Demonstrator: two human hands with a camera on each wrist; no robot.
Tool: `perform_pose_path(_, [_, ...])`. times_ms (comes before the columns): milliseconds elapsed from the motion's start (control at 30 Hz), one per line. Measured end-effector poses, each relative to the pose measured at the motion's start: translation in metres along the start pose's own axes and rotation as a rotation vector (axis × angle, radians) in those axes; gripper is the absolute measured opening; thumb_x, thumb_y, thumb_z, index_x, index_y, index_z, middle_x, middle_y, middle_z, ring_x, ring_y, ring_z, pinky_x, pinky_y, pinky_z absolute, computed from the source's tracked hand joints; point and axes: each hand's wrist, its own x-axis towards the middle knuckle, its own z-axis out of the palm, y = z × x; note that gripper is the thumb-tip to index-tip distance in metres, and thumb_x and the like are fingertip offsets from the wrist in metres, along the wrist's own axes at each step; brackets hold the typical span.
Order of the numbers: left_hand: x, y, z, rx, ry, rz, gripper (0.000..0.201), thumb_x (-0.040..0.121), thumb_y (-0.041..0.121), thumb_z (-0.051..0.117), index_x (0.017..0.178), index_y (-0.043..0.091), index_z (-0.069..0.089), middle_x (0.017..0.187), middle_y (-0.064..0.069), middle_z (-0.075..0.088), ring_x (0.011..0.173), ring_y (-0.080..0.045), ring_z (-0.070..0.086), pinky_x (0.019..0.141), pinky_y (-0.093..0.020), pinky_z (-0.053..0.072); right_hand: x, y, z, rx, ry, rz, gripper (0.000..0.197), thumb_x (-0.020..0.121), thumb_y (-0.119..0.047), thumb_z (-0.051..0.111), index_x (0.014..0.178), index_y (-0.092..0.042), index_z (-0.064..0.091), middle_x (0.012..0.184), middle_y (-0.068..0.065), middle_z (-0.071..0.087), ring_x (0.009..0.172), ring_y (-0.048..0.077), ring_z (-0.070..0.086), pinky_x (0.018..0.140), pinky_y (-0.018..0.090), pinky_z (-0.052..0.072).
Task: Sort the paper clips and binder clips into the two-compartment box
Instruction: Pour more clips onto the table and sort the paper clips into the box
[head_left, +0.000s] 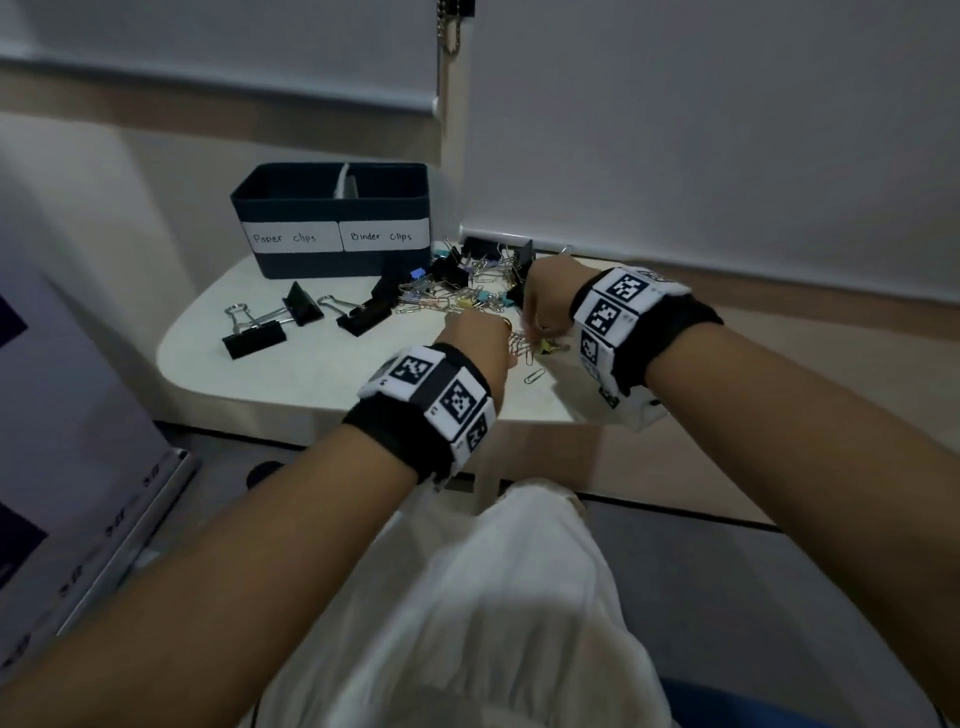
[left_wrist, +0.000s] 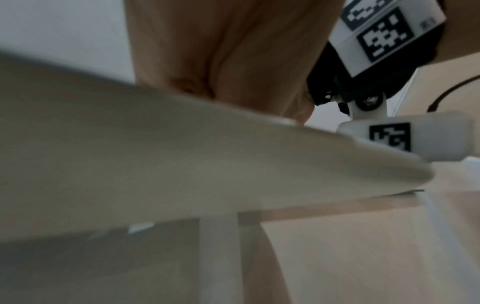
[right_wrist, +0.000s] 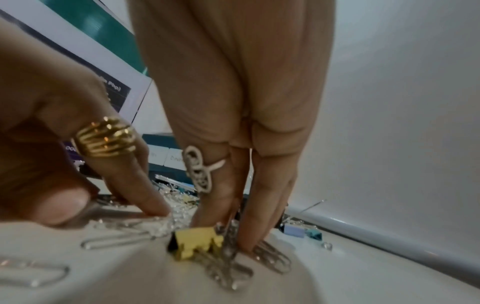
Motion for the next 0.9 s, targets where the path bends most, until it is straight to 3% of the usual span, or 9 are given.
perform_pose_path(100, [0.002, -0.002, 0.003, -0.017, 0.075, -0.031, 0.024, 0.096, 0.015, 0.048, 0.110, 0.002, 0.063, 0.117, -0.017, 0.057, 0.117, -0.032, 0.049, 0.090, -0.037, 0.047, -0.001, -0.001, -0.003, 0.027, 0.003, 0.031, 0.043, 0.082, -0.021, 0.069, 0.119, -0.002, 0.062, 0.121, 0.011, 0.065, 0.113, 0.023, 0.061, 0.094, 0.030, 0.050])
perform_pose_path(167, [0.004, -0.006, 0.004, -0.059, 0.120, -0.052, 0.024, 0.095, 0.007, 0.045, 0.107, 0.000, 0.064, 0.114, -0.018, 0.060, 0.111, -0.032, 0.054, 0.090, -0.037, 0.047, 0.004, -0.001, -0.001, 0.050, -0.014, 0.051, 0.042, 0.083, -0.016, 0.068, 0.121, 0.001, 0.061, 0.122, 0.012, 0.064, 0.114, 0.024, 0.061, 0.100, 0.033, 0.048])
perform_pose_path(300, [0.012, -0.020, 0.002, -0.237, 0.151, -0.104, 0.019, 0.087, 0.005, 0.057, 0.098, 0.001, 0.071, 0.104, -0.017, 0.068, 0.097, -0.029, 0.066, 0.090, -0.034, 0.052, 0.006, -0.004, 0.001, 0.074, 0.003, 0.074, 0.038, 0.071, -0.010, 0.078, 0.107, -0.002, 0.069, 0.112, 0.010, 0.069, 0.105, 0.028, 0.065, 0.093, 0.044, 0.053])
perform_pose_path(367, [0.013, -0.022, -0.001, -0.304, 0.131, -0.131, 0.016, 0.082, 0.002, 0.064, 0.096, -0.001, 0.072, 0.100, -0.018, 0.070, 0.092, -0.029, 0.068, 0.087, -0.037, 0.055, 0.024, 0.001, 0.005, 0.083, 0.016, 0.051, 0.035, 0.070, -0.015, 0.079, 0.103, -0.006, 0.071, 0.107, 0.010, 0.070, 0.101, 0.027, 0.066, 0.092, 0.042, 0.054])
perform_pose_path(467, [0.015, -0.027, -0.005, -0.309, 0.099, -0.115, 0.020, 0.082, 0.007, 0.068, 0.100, 0.000, 0.072, 0.102, -0.015, 0.071, 0.097, -0.027, 0.067, 0.090, -0.035, 0.053, 0.037, 0.017, 0.015, 0.117, 0.053, 0.086, 0.040, 0.053, -0.029, 0.088, 0.090, -0.024, 0.073, 0.100, 0.005, 0.070, 0.089, 0.026, 0.066, 0.082, 0.038, 0.056])
perform_pose_path(600, [0.018, -0.034, -0.005, -0.260, 0.048, -0.163, 0.024, 0.084, 0.015, 0.067, 0.103, 0.002, 0.071, 0.112, -0.011, 0.068, 0.108, -0.024, 0.061, 0.096, -0.033, 0.048, 0.016, 0.023, 0.011, 0.288, 0.096, 0.089, 0.038, 0.074, -0.021, 0.073, 0.110, -0.010, 0.066, 0.110, 0.012, 0.067, 0.100, 0.028, 0.064, 0.088, 0.038, 0.054])
perform_pose_path(700, [0.021, -0.034, -0.008, -0.288, -0.045, -0.227, 0.029, 0.085, 0.018, 0.066, 0.109, 0.002, 0.067, 0.116, -0.009, 0.067, 0.115, -0.023, 0.058, 0.098, -0.033, 0.043, 0.007, 0.024, 0.006, 0.362, 0.067, 0.110, 0.034, 0.085, -0.014, 0.065, 0.116, 0.000, 0.062, 0.113, 0.014, 0.066, 0.097, 0.024, 0.063, 0.090, 0.037, 0.052])
perform_pose_path(800, [0.019, -0.035, -0.009, -0.261, -0.118, -0.237, 0.034, 0.089, 0.023, 0.059, 0.117, 0.003, 0.064, 0.110, -0.008, 0.065, 0.117, -0.022, 0.056, 0.093, -0.031, 0.042, 0.009, 0.026, 0.003, 0.398, 0.135, 0.135, 0.024, 0.090, -0.007, 0.058, 0.111, 0.003, 0.065, 0.095, 0.009, 0.070, 0.090, 0.022, 0.065, 0.086, 0.033, 0.054])
perform_pose_path(900, [0.012, -0.031, -0.011, -0.197, -0.099, -0.223, 0.037, 0.092, 0.027, 0.054, 0.119, 0.002, 0.060, 0.117, -0.014, 0.062, 0.117, -0.026, 0.055, 0.095, -0.032, 0.044, 0.006, 0.025, -0.002, 0.401, 0.228, 0.124, 0.031, 0.088, -0.015, 0.061, 0.112, 0.005, 0.064, 0.111, 0.016, 0.067, 0.106, 0.028, 0.064, 0.097, 0.038, 0.050])
